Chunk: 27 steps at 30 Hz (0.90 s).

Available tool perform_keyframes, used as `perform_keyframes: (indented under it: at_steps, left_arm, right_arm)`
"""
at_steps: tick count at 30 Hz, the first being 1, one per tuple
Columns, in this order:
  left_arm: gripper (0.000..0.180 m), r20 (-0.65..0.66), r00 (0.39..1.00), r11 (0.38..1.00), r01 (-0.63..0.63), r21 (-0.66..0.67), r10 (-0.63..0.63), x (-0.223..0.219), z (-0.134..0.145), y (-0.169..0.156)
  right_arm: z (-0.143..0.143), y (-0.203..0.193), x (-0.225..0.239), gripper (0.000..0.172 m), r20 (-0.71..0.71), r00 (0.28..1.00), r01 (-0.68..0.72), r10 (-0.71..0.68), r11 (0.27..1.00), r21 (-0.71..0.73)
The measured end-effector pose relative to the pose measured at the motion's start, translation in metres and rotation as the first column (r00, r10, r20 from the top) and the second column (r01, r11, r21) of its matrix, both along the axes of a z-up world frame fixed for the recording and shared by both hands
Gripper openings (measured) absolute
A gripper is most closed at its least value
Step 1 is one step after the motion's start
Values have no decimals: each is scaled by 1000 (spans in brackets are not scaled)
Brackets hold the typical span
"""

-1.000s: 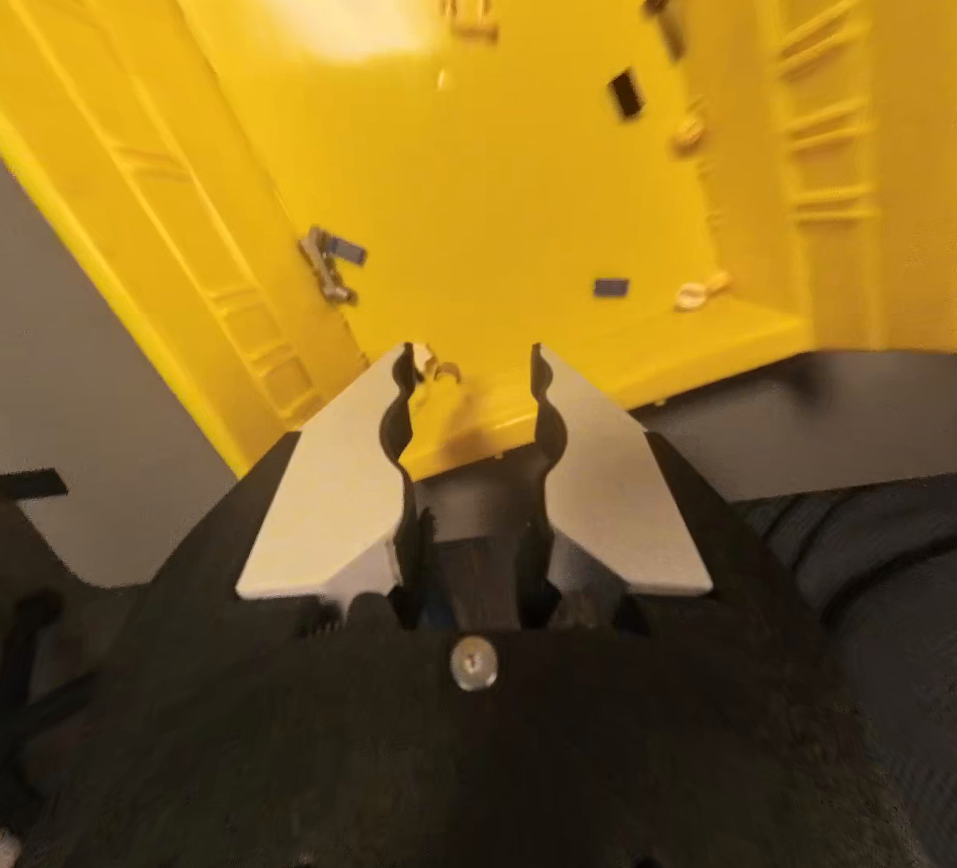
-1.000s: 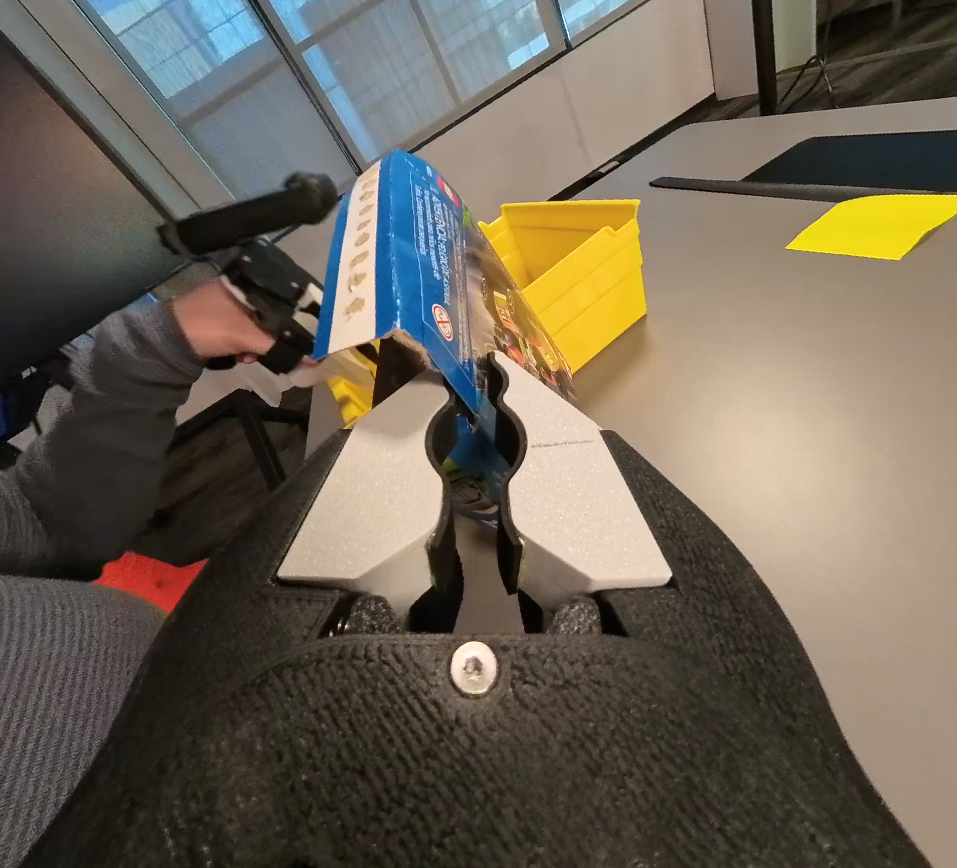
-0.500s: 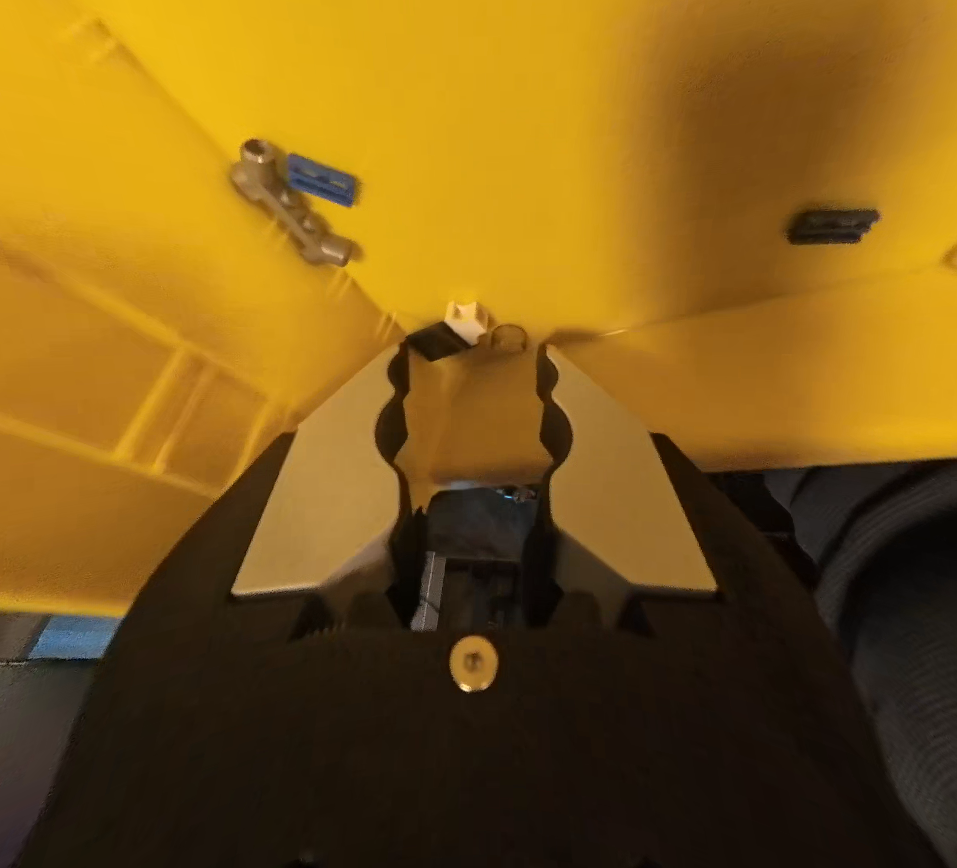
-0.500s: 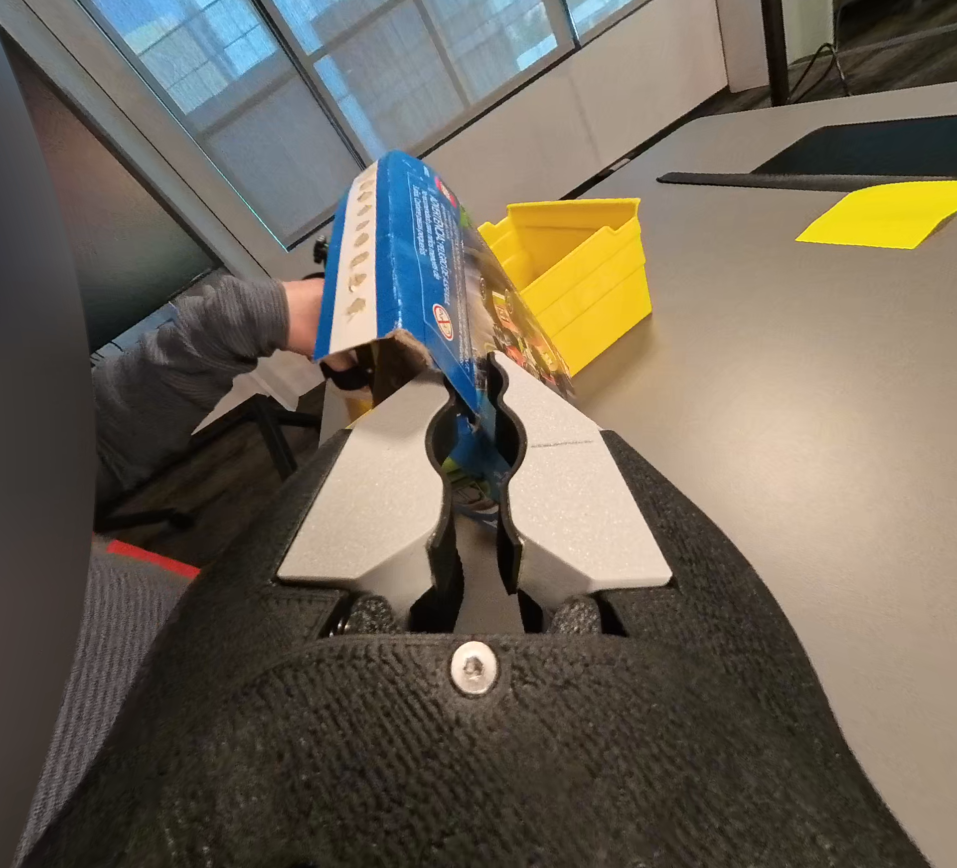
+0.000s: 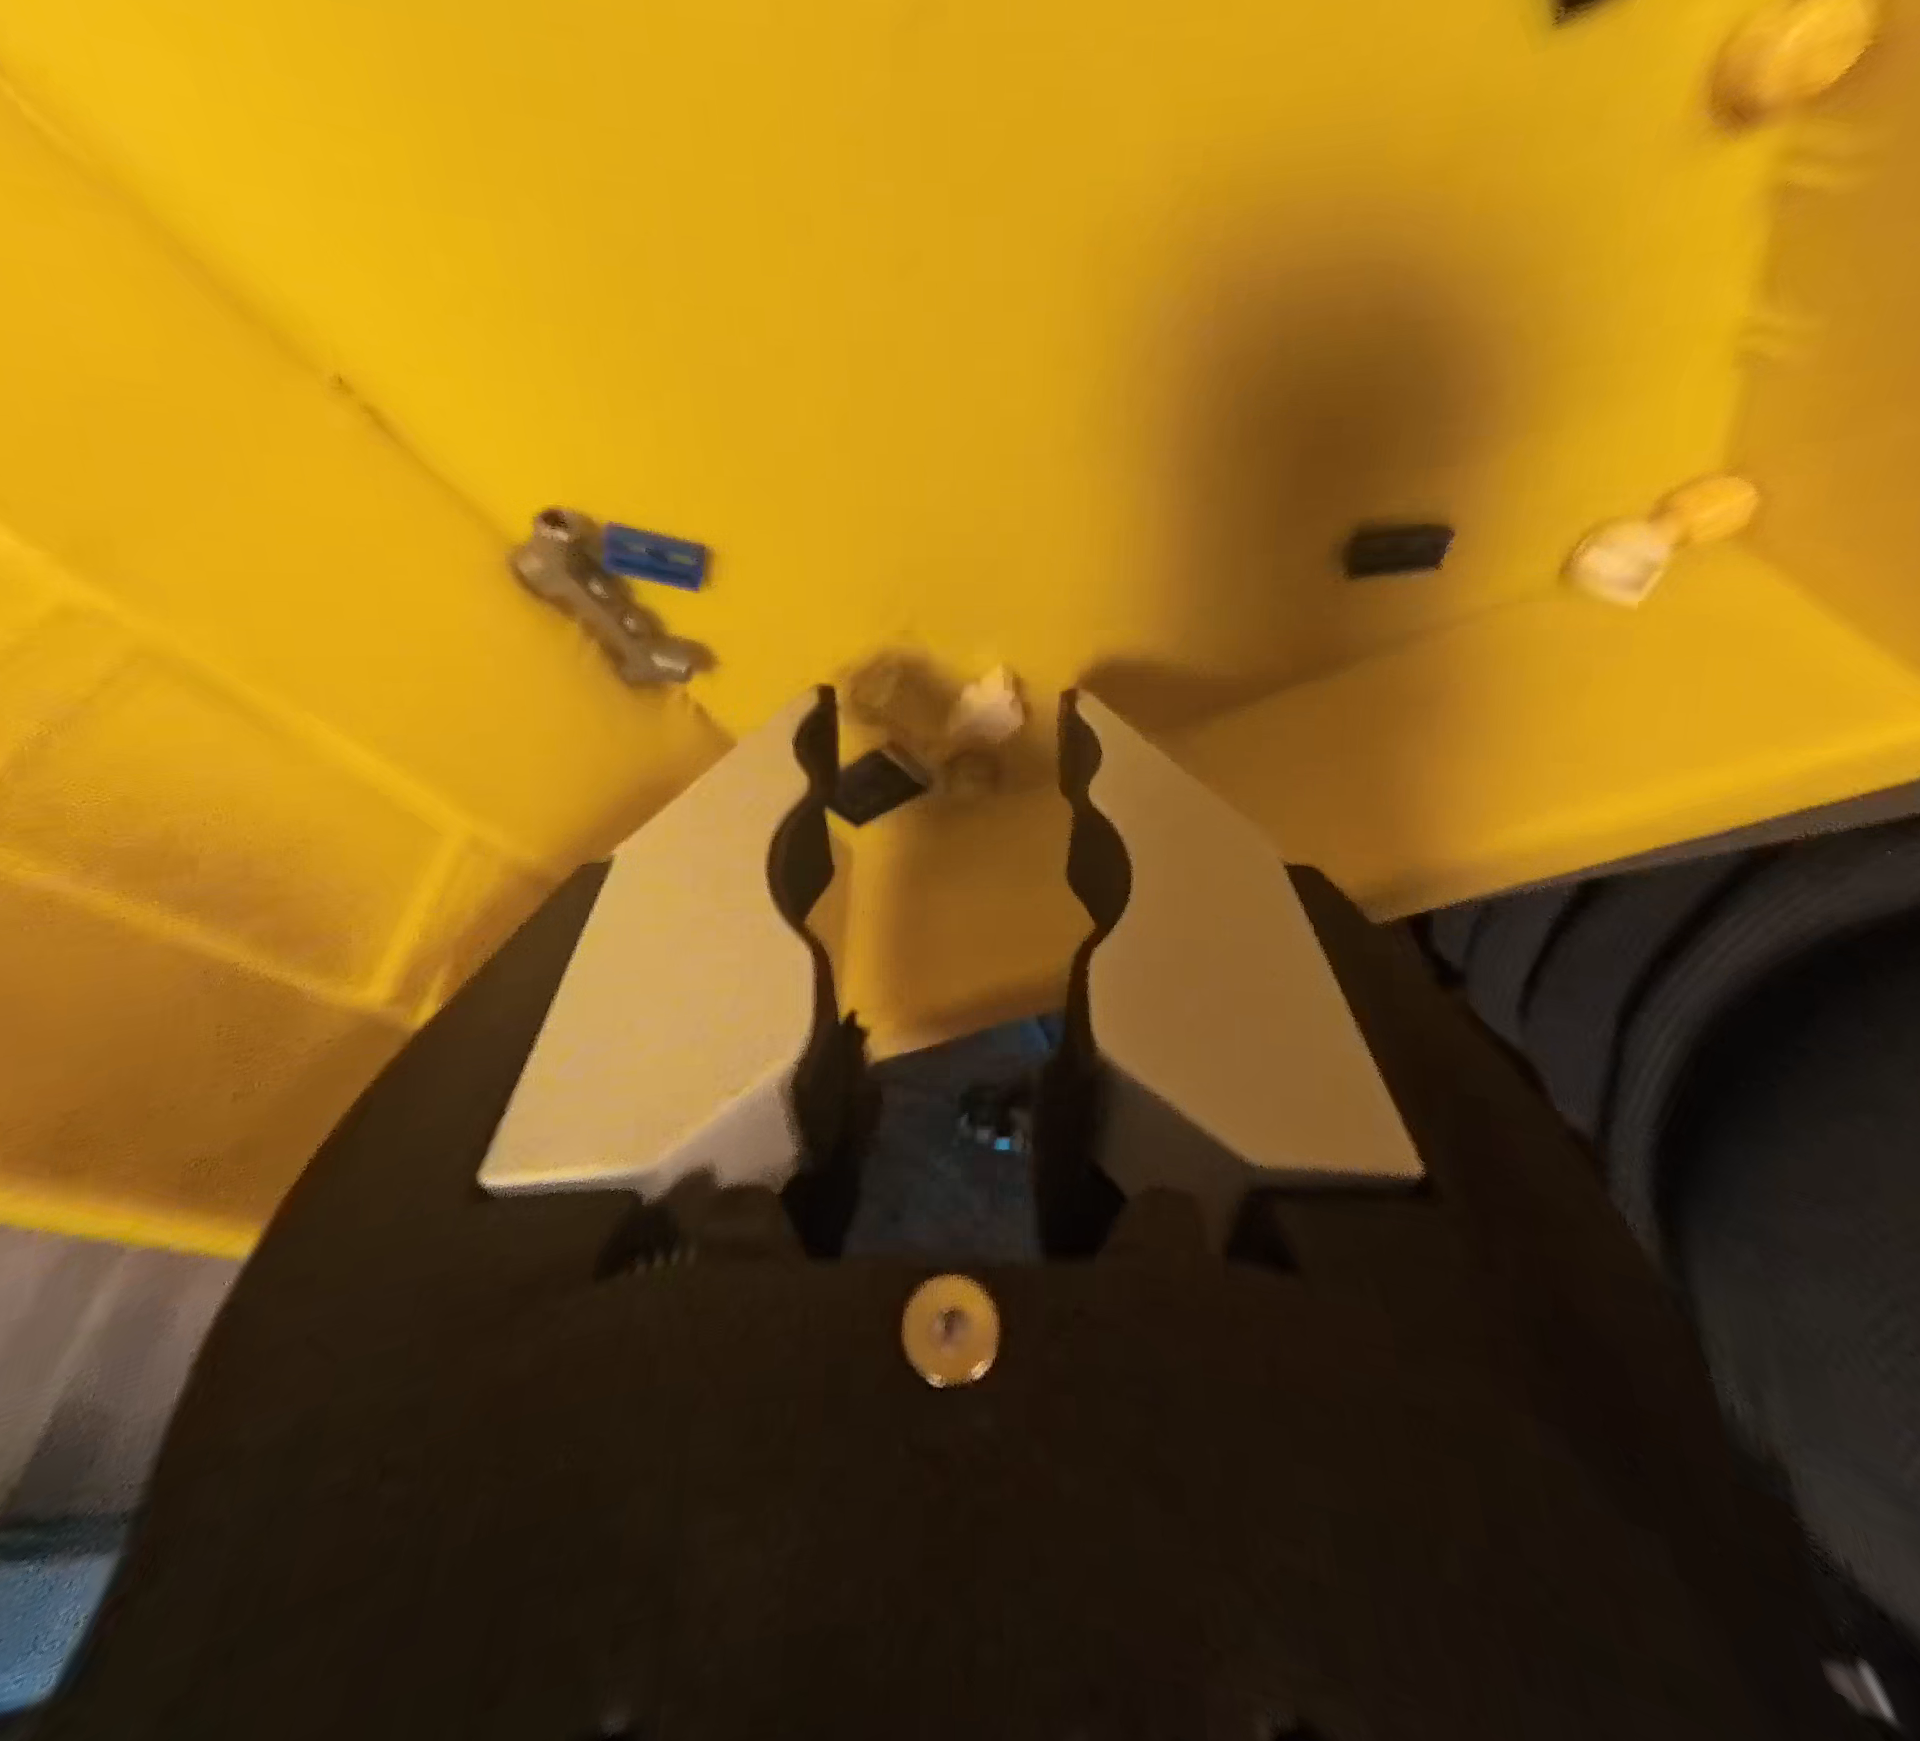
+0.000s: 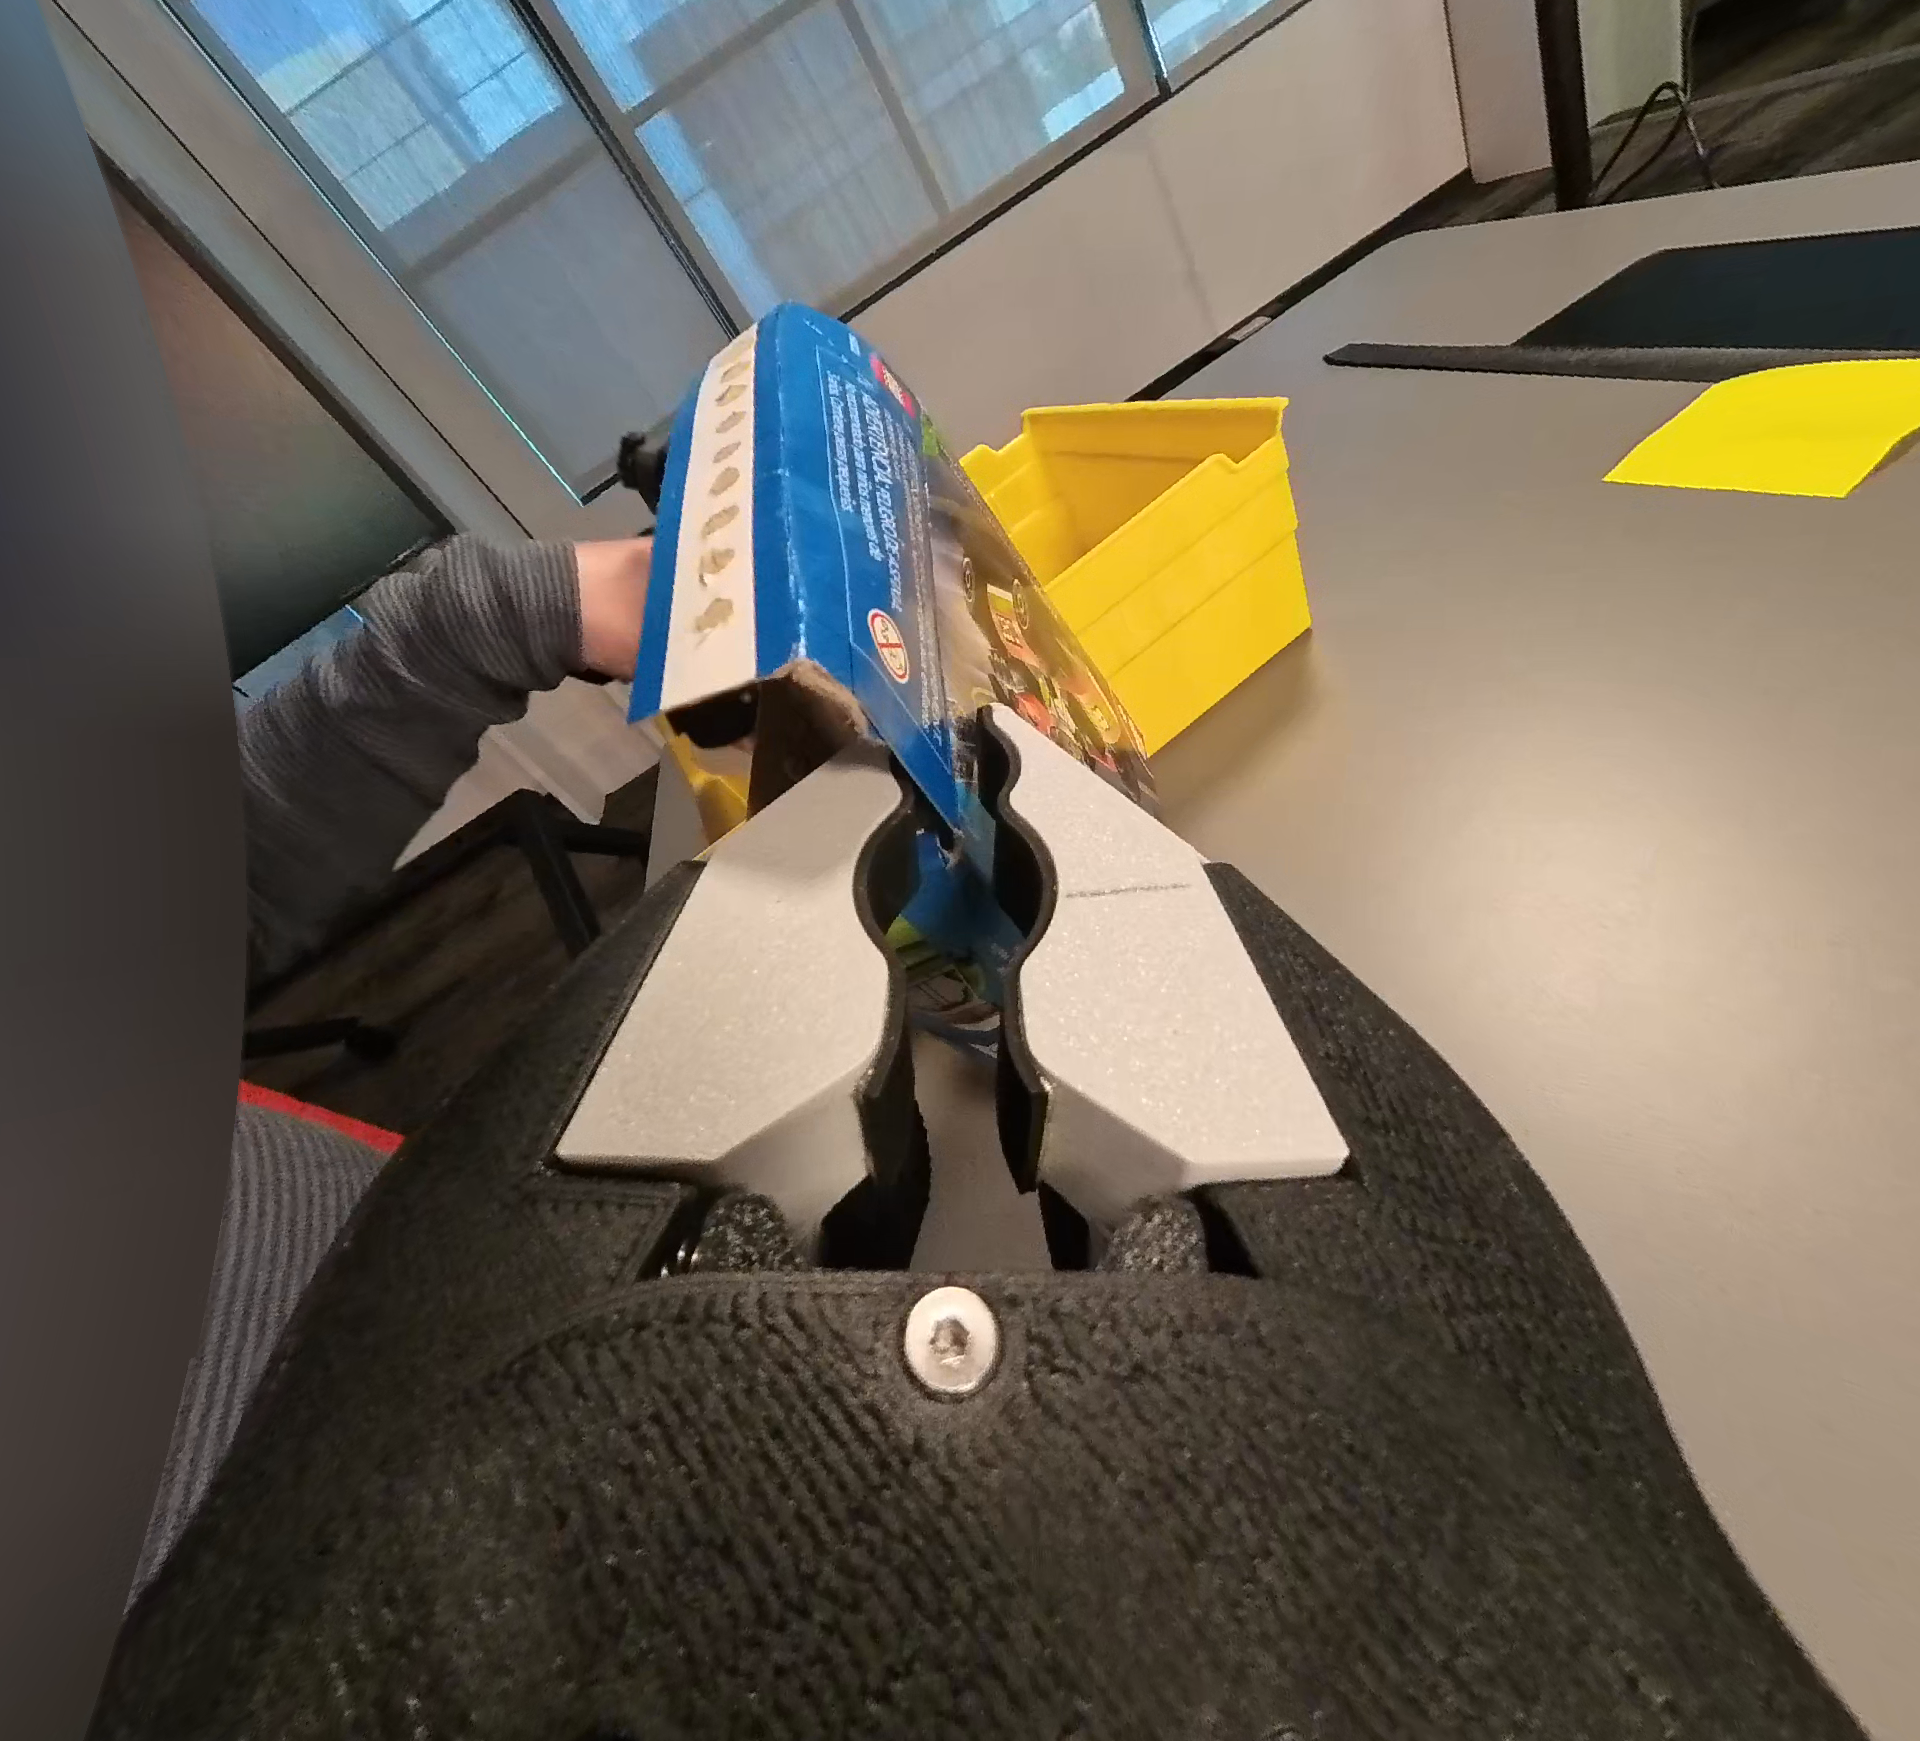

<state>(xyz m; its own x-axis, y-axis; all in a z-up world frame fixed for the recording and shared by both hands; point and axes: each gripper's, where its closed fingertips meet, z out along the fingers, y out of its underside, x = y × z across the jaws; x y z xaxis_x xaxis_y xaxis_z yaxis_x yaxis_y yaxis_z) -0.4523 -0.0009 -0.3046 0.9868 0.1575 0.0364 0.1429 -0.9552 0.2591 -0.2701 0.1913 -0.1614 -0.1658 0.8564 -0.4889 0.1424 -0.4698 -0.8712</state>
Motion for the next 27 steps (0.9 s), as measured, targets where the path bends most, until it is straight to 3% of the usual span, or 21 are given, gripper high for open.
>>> perform_keyframes:
  at_steps: [3,6,8,9,13,18,23,27]
  left_arm:
    - [43,9,1000,997,6,-77,-5,3,-7,-16]
    - [37,-15,1000,998,-7,-68,6,-2,-8,-17]
    - [23,-20,1000,998,18,-54,-19,-4,-8,-16]
    - [13,-8,999,999,36,-30,-37,-3,-8,-13]
    - [2,23,997,991,72,113,-75,5,-3,6]
    - [0,-17,993,926,117,358,-119,20,26,39]
    - [0,-52,981,847,187,497,-186,42,48,56]
    - [0,-101,971,812,236,533,-216,48,57,62]
  right_arm:
    - [0,0,0,5,0,1000,0,0,1000,0]
    - [0,0,0,5,-1,1000,-1,1,1000,-1]
    - [0,-1,0,5,-1,1000,-3,3,1000,0]
    - [0,-1,0,5,-1,1000,-3,3,1000,1]
    - [0,-1,0,5,0,1000,0,0,1000,5]
    - [0,1,0,5,-2,1000,6,-6,1000,-3]
    - [0,0,0,5,-2,1000,6,-6,1000,6]
    - [0,-1,0,5,0,1000,8,-8,1000,14]
